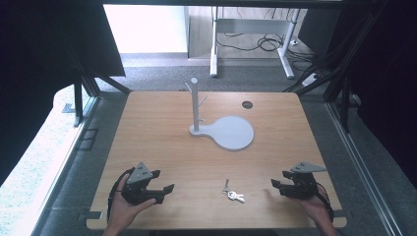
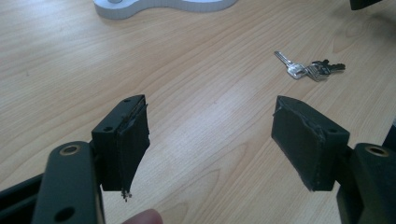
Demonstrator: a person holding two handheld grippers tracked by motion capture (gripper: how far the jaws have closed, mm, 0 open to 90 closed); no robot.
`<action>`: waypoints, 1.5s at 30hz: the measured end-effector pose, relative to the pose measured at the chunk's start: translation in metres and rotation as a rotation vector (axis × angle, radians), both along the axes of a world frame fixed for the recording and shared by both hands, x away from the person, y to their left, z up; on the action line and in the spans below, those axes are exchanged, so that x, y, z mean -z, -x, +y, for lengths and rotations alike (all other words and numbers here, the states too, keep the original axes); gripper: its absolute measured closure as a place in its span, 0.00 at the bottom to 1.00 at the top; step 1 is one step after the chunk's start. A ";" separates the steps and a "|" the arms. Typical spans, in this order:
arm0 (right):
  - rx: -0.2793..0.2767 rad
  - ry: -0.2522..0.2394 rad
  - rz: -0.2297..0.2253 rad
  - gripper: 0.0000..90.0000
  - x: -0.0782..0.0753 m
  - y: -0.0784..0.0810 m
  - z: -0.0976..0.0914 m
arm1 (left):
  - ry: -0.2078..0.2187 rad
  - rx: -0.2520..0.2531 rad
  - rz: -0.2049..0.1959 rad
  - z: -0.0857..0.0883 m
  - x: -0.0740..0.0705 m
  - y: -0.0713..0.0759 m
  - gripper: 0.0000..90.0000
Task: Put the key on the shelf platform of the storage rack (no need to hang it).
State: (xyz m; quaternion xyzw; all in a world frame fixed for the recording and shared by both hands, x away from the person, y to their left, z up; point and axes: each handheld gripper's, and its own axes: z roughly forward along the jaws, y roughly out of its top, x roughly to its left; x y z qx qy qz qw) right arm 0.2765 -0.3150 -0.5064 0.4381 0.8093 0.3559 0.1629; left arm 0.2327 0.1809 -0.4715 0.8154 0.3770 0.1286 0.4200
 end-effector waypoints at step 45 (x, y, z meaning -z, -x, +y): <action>-0.309 0.255 0.355 0.66 -0.059 -0.031 0.102 | -0.007 0.014 0.037 -0.009 0.013 0.000 0.30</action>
